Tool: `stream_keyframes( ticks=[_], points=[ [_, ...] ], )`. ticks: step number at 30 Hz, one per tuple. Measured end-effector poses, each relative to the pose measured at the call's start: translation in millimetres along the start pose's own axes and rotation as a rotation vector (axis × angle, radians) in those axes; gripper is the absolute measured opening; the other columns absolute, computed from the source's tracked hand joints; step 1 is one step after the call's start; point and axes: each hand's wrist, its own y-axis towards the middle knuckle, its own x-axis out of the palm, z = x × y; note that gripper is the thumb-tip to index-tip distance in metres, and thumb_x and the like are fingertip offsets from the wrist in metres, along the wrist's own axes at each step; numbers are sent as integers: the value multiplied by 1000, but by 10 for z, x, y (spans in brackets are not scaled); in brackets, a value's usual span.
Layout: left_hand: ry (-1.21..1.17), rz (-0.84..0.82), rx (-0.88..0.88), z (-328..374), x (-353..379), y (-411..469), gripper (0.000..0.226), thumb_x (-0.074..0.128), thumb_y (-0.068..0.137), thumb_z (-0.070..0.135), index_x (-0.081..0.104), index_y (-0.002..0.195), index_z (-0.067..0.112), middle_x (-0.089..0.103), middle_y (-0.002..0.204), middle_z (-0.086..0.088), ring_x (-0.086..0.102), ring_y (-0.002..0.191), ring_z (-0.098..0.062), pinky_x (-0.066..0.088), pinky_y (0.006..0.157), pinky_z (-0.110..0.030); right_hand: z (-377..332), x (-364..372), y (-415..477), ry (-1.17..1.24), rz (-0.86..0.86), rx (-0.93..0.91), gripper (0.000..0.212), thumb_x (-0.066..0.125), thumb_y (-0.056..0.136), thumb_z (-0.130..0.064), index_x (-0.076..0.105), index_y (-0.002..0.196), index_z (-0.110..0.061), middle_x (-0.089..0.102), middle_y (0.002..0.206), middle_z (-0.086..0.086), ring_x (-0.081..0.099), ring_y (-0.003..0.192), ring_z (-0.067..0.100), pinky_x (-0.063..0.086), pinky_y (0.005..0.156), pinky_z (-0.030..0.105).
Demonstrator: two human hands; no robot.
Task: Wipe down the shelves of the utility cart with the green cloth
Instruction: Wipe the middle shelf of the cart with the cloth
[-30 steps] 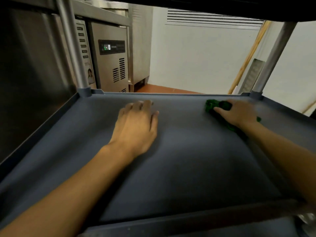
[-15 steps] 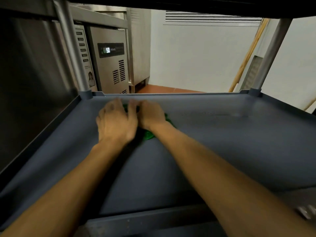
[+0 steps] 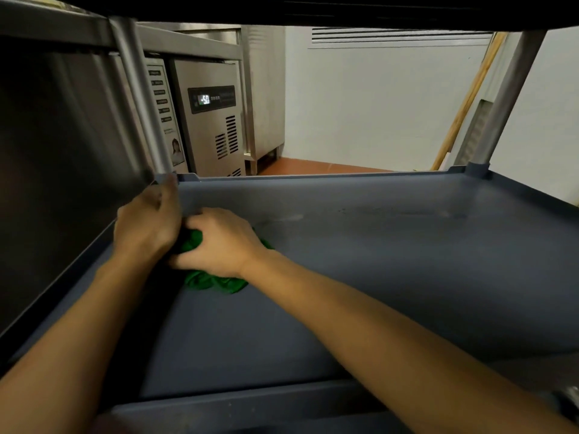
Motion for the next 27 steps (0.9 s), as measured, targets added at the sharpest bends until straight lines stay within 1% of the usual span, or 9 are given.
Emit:
stream_keyframes(
  ticks=[3,5,9,12,14,17,20,23,27],
  points=[
    [66,16,60,-74,81,-26,68,17,103,59,64,123,15,65,118,-23,59,110,-40,42,93,-43,216,-114,57,-28,15,79,41,76,74,-49,70,110,-31,64,97,-8,58,87,13,40,64,26],
    [115,22,144,-98,163,-58,61,22,104,55,66,118,15,66,117,-24,60,110,-42,45,92,-44,377,-231,53,-46,13,161,44,72,75,-52,66,116,-34,65,103,-10,57,91,10,48,71,28],
    [115,-43,347,-76,301,-112,49,28,105,51,63,122,22,68,119,-17,62,112,-37,49,98,-49,827,-599,-133,-106,55,334,27,68,79,-53,68,101,-37,69,95,-13,64,89,10,56,83,37],
    [123,-136,406,-42,362,-113,53,24,102,57,59,129,26,65,127,-11,60,116,-32,48,101,-47,1220,-1044,-429,-216,160,520,44,71,79,-51,67,119,-33,71,109,-3,66,100,21,53,87,34],
    [126,-167,410,-43,388,-108,54,23,102,59,58,128,28,64,126,-9,60,115,-31,48,101,-47,1465,-1376,-686,-287,221,650,51,73,80,-50,65,126,-30,70,118,4,65,105,27,52,90,36],
    [79,-188,378,-43,407,-92,54,21,102,59,58,126,28,66,117,-9,62,107,-30,50,96,-46,1756,-1848,-1137,-416,278,813,40,69,83,-50,70,115,-25,72,107,9,65,90,29,50,76,35],
    [-3,-231,308,-12,443,-87,55,22,102,60,58,130,28,67,118,-8,62,107,-28,48,98,-43,1873,-2113,-1425,-506,354,962,43,65,84,-52,70,112,-21,71,102,12,65,90,33,56,80,42],
    [-45,-249,251,59,508,-141,56,20,101,62,56,133,32,67,119,-5,62,111,-27,47,98,-41,1848,-2108,-1426,-561,362,1004,49,63,84,-54,68,119,-19,69,104,14,63,96,35,56,80,42],
    [-74,-221,196,173,615,-184,58,18,100,63,51,137,31,63,132,-10,59,120,-35,45,106,-51,1823,-2029,-1338,-523,356,957,49,63,86,-53,66,123,-21,69,105,13,63,93,32,54,83,41]
  ],
)
